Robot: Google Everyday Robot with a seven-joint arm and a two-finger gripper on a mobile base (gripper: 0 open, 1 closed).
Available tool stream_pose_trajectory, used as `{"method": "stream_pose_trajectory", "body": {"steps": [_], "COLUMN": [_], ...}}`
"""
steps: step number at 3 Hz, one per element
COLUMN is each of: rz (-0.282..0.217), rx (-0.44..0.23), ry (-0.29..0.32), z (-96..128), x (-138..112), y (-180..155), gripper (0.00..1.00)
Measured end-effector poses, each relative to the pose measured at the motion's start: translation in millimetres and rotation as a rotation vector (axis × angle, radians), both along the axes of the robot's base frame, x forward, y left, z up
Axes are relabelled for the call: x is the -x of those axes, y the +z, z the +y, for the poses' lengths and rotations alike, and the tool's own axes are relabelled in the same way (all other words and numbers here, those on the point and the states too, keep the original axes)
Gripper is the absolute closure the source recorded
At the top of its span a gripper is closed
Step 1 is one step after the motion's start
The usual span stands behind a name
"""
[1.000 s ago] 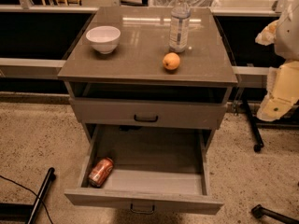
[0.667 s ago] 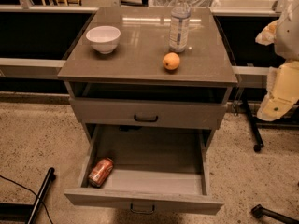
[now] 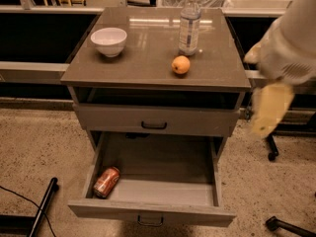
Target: Pick coke can from middle drawer and place on counter
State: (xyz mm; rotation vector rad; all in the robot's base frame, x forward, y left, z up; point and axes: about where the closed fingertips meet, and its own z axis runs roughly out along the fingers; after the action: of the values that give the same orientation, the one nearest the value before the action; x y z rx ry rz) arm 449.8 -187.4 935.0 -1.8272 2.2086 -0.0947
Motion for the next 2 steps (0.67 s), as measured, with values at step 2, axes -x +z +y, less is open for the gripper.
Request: {"method": "stream_pose_trajectory", "body": {"steps": [2], "rz": [0.118], "rx": [-0.009], "ry": [0.142], "z": [51], "x": [-20], "y": [-131], "gripper": [0.00]}}
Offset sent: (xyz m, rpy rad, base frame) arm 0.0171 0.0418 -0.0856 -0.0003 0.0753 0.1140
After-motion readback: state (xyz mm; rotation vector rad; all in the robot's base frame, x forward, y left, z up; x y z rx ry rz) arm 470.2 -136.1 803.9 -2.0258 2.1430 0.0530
